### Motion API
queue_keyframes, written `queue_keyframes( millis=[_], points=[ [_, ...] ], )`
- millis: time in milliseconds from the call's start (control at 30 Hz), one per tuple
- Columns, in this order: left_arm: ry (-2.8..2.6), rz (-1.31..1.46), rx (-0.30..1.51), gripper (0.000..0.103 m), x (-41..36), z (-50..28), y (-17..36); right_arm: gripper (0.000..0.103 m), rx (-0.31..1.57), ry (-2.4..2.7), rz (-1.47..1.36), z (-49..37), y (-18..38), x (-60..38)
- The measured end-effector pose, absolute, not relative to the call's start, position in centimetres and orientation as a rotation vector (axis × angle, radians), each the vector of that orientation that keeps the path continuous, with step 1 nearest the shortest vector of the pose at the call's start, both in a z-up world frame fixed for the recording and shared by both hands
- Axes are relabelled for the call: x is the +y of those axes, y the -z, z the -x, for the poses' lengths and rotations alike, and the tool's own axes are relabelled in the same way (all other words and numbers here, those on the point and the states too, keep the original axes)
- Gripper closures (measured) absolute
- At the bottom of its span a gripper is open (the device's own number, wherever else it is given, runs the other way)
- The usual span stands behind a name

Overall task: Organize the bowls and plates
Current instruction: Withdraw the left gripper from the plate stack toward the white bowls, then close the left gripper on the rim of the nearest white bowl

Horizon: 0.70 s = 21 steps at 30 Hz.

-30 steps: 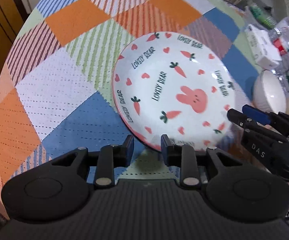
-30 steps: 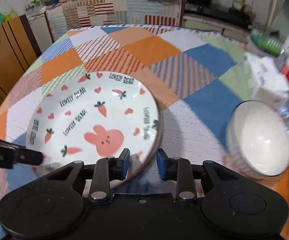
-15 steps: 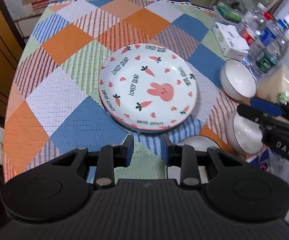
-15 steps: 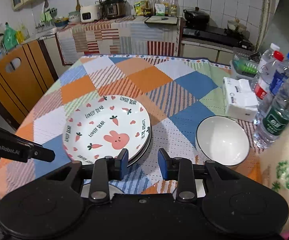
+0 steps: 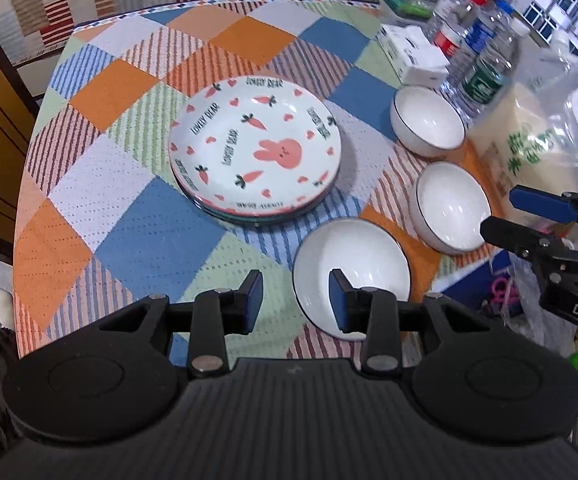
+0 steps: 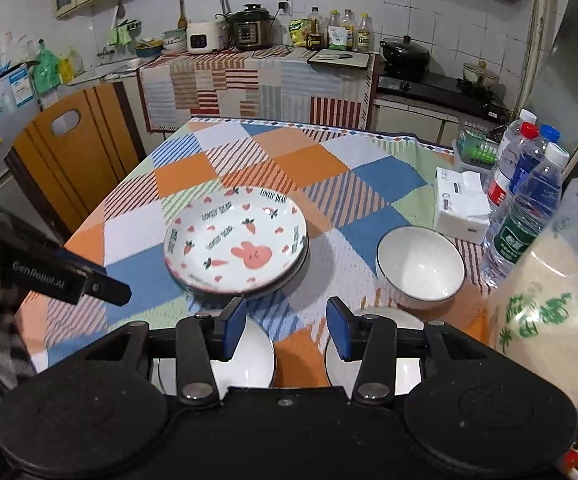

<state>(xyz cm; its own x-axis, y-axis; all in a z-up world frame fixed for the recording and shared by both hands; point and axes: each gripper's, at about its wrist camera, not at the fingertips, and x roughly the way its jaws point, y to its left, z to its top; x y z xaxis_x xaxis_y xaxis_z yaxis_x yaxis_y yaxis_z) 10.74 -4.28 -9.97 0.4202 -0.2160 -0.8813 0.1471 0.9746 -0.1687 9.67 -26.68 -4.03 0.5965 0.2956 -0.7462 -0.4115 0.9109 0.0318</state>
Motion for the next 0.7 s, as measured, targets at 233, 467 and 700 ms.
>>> queue_keyframes(
  millis=[233, 467, 700],
  points=[
    [0.233, 0.027, 1.15, 0.061, -5.5, -9.2, 10.9, 0.037, 0.869, -0.454, 0.218, -7.2, 4.8, -27.3],
    [0.233, -0.002, 1.168, 0.044, -6.6, -8.3, 11.9, 0.029, 0.888, -0.519, 0.249, -5.2, 6.3, -27.1],
    [0.223, -0.003, 1.204, 0.037, -7.2, -8.8, 13.7, 0.028, 0.917, -0.587, 0.243, -4.7, 9.1, -26.3]
  ],
)
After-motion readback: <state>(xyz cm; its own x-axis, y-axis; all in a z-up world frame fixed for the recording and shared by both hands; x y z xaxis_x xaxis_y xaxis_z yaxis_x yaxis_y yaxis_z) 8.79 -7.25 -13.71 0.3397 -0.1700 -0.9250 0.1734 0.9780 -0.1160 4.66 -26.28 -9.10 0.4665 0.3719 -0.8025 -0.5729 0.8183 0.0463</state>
